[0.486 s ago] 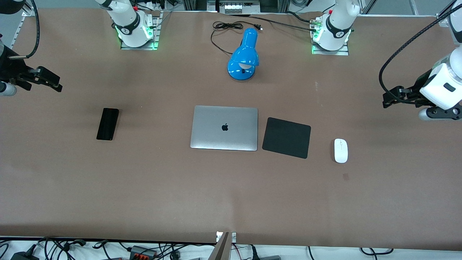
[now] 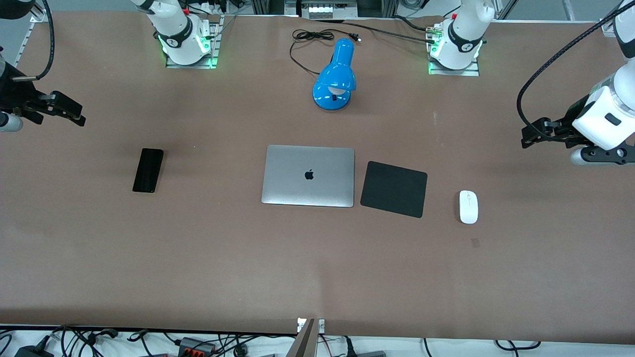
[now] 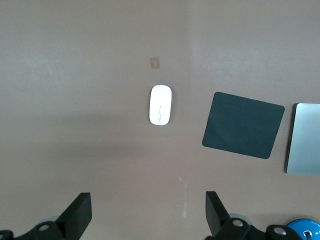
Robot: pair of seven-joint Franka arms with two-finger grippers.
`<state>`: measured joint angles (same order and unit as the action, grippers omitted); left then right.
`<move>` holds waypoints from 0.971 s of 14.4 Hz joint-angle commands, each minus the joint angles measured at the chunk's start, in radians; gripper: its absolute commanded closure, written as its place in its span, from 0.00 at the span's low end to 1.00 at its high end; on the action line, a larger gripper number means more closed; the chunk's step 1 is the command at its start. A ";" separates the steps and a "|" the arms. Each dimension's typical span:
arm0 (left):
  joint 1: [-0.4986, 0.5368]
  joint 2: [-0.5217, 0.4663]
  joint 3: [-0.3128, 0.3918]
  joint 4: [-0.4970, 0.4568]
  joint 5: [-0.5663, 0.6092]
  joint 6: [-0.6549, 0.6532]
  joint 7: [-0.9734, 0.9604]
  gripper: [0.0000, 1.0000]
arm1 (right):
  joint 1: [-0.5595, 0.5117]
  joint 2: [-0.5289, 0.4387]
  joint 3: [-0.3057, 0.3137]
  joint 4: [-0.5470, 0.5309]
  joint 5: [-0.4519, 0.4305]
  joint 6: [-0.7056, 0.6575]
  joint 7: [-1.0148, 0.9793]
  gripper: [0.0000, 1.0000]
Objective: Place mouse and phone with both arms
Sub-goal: 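Reach the right gripper to the phone while the left gripper reaches the mouse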
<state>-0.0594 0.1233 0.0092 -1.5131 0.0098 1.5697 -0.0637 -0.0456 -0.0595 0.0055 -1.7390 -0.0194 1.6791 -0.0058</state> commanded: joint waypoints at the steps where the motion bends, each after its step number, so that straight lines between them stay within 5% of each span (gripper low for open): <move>1: 0.001 0.059 0.009 0.027 -0.010 -0.013 0.027 0.00 | 0.004 -0.005 0.004 -0.016 0.006 0.010 -0.010 0.00; 5: 0.027 0.214 0.011 0.069 -0.016 0.022 0.028 0.00 | 0.003 0.065 0.005 -0.010 -0.005 0.019 0.004 0.00; 10: 0.018 0.452 0.011 0.076 -0.007 0.216 0.028 0.00 | 0.001 0.187 0.002 -0.031 -0.014 0.105 0.004 0.00; 14: 0.012 0.531 0.003 0.071 -0.010 0.248 0.030 0.00 | -0.002 0.302 0.001 -0.031 -0.066 0.159 0.007 0.00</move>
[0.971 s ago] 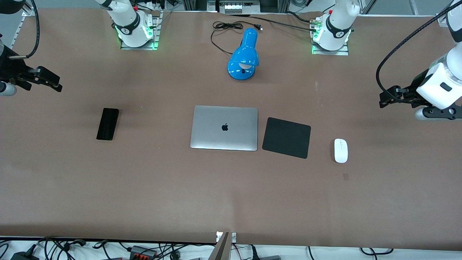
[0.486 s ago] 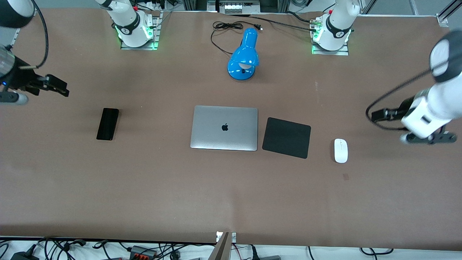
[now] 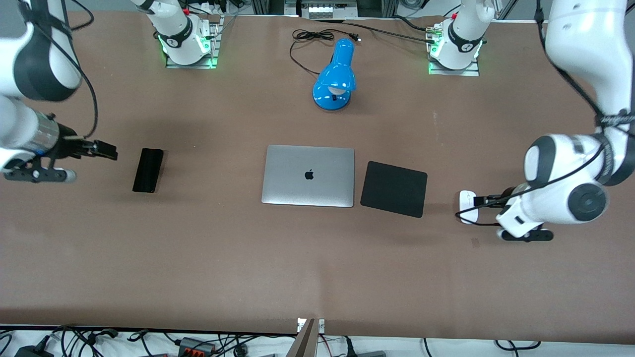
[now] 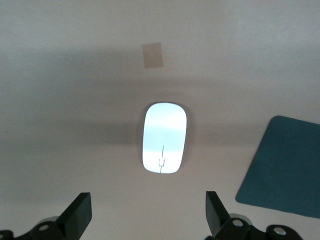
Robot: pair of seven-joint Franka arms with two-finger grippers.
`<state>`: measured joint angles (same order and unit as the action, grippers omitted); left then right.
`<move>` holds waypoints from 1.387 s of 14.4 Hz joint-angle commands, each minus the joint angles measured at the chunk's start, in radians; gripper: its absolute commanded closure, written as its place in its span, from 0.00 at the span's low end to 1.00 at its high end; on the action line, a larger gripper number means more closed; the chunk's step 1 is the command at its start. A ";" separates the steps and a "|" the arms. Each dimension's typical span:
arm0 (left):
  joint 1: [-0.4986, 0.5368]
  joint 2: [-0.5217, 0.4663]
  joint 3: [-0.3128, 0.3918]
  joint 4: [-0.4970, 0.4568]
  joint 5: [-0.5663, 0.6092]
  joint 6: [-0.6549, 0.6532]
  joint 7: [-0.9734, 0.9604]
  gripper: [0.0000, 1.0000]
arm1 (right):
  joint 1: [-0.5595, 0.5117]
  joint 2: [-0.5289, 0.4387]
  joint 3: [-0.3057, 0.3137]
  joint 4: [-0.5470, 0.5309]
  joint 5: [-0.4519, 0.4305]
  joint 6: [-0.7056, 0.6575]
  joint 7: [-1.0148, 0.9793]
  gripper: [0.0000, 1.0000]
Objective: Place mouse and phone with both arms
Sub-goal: 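Grasp the black phone with the right gripper while the left gripper grasps the mouse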
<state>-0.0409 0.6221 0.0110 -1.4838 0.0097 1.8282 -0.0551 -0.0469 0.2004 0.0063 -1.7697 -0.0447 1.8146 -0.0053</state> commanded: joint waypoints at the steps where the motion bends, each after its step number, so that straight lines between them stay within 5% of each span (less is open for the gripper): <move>1: -0.010 0.056 -0.002 0.042 -0.010 0.005 0.020 0.00 | 0.001 0.068 0.000 -0.002 -0.069 0.032 0.019 0.00; 4: -0.025 0.096 -0.002 0.036 -0.008 0.020 0.020 0.00 | 0.001 0.134 0.000 -0.026 -0.070 0.064 0.100 0.00; 13: -0.022 0.165 0.000 0.034 -0.007 0.089 0.049 0.00 | -0.059 0.192 -0.002 -0.348 -0.063 0.537 0.103 0.00; 20: 0.001 0.200 0.000 0.034 -0.010 0.128 0.115 0.00 | -0.083 0.238 0.004 -0.366 -0.004 0.548 0.103 0.00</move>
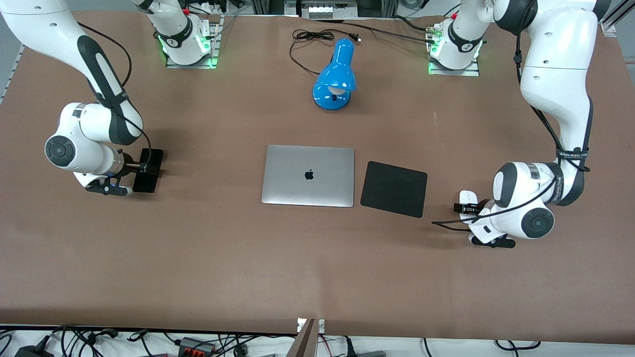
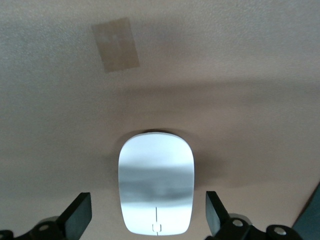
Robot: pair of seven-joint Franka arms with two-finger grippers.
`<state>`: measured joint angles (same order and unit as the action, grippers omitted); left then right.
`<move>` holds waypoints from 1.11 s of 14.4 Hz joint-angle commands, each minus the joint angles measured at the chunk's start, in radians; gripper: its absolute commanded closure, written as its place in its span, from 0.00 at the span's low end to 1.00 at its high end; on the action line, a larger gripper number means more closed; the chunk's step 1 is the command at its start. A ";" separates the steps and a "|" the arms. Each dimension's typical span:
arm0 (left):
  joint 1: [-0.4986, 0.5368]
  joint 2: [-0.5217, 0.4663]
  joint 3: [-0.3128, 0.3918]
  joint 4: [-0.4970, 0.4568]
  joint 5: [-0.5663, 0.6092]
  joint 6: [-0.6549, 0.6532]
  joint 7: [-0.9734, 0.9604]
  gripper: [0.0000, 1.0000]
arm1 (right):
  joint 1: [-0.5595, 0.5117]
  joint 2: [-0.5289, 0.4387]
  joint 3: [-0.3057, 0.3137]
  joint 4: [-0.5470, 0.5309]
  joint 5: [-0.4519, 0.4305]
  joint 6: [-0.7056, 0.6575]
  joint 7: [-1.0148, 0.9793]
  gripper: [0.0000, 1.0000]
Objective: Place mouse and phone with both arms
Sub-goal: 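Grasp the black phone with the right gripper while the left gripper grasps the mouse, then carry the white mouse onto the black mouse pad with the left gripper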
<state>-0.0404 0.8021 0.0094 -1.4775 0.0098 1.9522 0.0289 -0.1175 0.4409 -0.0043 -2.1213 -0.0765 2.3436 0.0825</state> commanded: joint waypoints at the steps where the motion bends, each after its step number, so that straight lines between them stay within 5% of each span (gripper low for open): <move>1: 0.001 0.022 0.001 0.026 -0.010 0.005 0.031 0.00 | -0.013 -0.002 0.015 -0.014 0.032 0.019 0.016 0.00; 5: -0.001 0.020 0.000 0.025 -0.016 0.002 0.031 0.08 | -0.004 0.007 0.020 -0.011 0.090 0.020 0.016 0.00; 11: 0.005 0.016 0.000 0.025 -0.022 -0.006 0.032 0.46 | 0.002 0.012 0.018 -0.005 0.084 0.016 -0.003 0.00; 16: -0.006 0.000 -0.026 0.043 -0.113 -0.071 0.000 0.52 | 0.028 0.027 0.012 0.000 0.070 0.016 0.003 0.00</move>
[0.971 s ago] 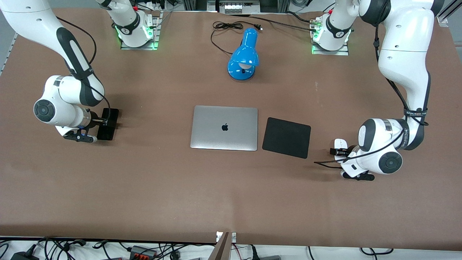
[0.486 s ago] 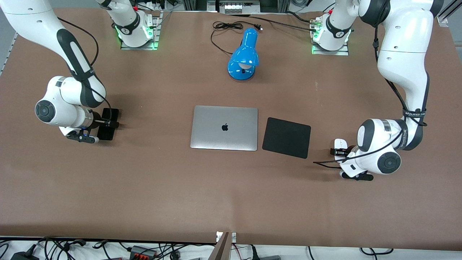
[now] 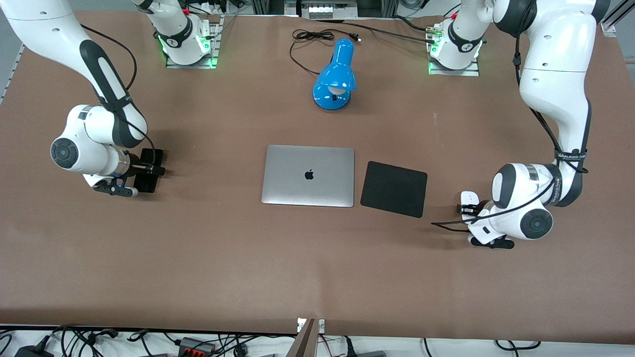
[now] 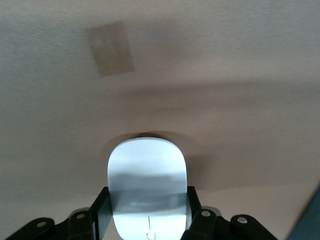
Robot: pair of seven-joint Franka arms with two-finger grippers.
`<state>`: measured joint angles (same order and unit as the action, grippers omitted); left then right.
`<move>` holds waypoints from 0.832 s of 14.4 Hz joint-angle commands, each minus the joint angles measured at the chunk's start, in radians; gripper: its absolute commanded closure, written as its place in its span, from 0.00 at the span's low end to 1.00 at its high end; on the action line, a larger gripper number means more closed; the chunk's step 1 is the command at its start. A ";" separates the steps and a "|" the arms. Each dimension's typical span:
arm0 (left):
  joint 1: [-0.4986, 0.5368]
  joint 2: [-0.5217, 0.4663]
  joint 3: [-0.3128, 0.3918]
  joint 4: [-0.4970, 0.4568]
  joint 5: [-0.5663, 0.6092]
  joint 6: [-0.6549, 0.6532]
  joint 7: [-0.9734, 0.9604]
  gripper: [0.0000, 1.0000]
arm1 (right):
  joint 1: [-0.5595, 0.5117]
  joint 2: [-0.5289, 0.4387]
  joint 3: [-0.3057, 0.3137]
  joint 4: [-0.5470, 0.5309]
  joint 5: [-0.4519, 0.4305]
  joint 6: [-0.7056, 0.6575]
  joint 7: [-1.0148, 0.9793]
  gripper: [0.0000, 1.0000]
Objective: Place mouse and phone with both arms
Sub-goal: 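Carry the white mouse onto the black mouse pad with the left gripper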
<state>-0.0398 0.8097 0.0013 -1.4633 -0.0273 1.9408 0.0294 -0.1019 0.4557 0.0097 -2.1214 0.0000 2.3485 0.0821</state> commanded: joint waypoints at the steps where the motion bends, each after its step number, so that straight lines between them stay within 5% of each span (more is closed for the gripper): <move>1: -0.015 -0.010 -0.020 0.029 -0.094 -0.062 -0.003 0.52 | 0.013 0.012 -0.004 0.000 -0.024 0.011 0.005 0.00; 12: -0.212 -0.030 -0.060 0.024 -0.098 -0.114 -0.369 0.51 | 0.002 0.040 -0.011 0.026 -0.083 0.011 0.013 0.00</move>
<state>-0.2402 0.8039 -0.0625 -1.4385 -0.1171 1.8710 -0.3308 -0.0966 0.4699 -0.0014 -2.1069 -0.0654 2.3500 0.0822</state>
